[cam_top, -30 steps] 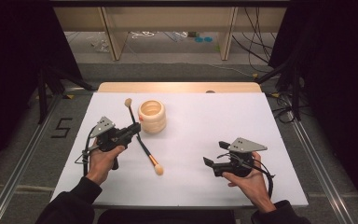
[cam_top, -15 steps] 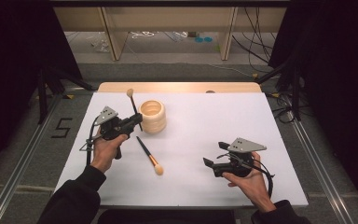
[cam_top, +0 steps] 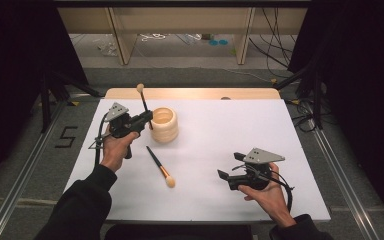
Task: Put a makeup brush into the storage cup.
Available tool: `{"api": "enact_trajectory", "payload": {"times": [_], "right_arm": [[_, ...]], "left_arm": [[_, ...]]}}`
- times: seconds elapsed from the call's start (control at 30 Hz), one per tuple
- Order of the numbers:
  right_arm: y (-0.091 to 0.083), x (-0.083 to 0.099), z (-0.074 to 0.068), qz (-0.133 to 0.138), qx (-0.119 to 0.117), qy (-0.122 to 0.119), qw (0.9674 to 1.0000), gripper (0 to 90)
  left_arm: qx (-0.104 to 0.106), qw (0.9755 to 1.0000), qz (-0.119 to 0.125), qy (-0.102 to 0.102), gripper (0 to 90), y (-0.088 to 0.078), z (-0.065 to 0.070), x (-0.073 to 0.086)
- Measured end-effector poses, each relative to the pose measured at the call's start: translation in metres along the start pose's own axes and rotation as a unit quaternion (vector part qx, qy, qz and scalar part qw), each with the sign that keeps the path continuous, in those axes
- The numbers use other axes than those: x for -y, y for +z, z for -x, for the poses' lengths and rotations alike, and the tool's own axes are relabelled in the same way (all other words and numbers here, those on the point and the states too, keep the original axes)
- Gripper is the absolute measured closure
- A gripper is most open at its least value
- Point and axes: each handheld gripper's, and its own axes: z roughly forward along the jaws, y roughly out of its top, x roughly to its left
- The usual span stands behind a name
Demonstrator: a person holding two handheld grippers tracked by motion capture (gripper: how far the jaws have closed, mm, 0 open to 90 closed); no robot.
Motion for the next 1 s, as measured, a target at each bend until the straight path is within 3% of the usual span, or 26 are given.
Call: {"api": "enact_trajectory", "payload": {"times": [0.33,0.57,1.0], "right_arm": [[-0.001,0.000,0.000,-0.010,0.002,-0.001,1.0000,16.8],[0.000,0.001,0.000,-0.014,-0.002,-0.001,0.9999,16.8],[0.000,0.001,0.001,-0.015,-0.004,-0.001,0.9999,16.8]], "left_arm": [[-0.011,0.9999,0.005,0.003,83.7,0.016,-0.002,-0.010],[-0.021,0.9997,0.003,0.012,83.7,0.028,-0.005,-0.012],[-0.028,0.9996,0.001,0.008,83.7,0.045,-0.008,-0.006]]}}
